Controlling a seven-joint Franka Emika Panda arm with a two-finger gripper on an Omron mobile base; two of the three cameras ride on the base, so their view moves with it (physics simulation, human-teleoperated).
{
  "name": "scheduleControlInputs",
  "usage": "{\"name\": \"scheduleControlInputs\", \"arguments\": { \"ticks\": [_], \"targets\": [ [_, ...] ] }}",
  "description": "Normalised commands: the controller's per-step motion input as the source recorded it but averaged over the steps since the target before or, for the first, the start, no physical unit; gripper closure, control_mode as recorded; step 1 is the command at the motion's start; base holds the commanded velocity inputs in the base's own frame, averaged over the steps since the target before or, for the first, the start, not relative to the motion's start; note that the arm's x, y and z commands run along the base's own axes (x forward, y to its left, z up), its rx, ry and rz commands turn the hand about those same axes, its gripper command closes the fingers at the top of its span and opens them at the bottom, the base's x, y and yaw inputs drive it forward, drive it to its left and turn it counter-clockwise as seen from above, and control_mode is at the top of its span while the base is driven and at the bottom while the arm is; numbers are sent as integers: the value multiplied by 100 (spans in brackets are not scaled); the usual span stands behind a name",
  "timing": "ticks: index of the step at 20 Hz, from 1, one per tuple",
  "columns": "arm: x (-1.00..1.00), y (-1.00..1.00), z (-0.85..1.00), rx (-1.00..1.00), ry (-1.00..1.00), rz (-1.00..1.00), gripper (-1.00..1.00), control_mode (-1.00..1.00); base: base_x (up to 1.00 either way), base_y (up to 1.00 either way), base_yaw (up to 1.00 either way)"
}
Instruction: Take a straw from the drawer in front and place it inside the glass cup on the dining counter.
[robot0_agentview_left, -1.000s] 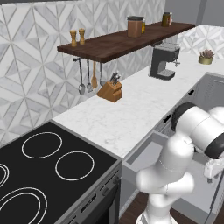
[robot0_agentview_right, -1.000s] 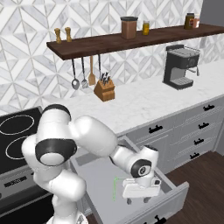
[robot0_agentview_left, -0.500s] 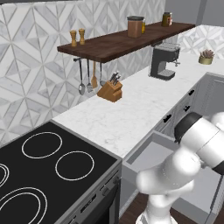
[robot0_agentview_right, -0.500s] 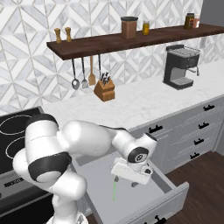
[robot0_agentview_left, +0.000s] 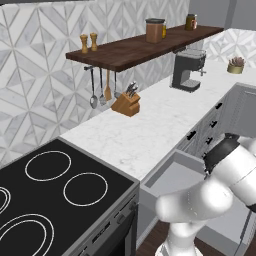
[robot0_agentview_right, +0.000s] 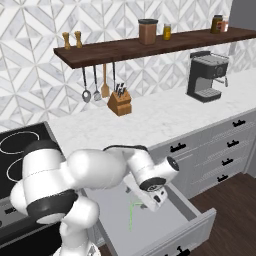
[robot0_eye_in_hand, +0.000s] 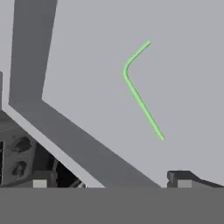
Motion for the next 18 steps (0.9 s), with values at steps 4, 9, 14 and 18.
{"name": "scheduleControlInputs", "arguments": {
  "ticks": [4, 9, 14, 18],
  "targets": [
    [36, 11, -1, -10, 25, -55, -100, -100, 0, 0, 0],
    [30, 0, -13, -17, 37, -42, -100, -100, 0, 0, 0],
    [21, -1, -29, -15, 37, -33, -100, -100, 0, 0, 0],
    [5, -20, -31, -2, 30, -23, -100, -100, 0, 0, 0]
  ]
}}
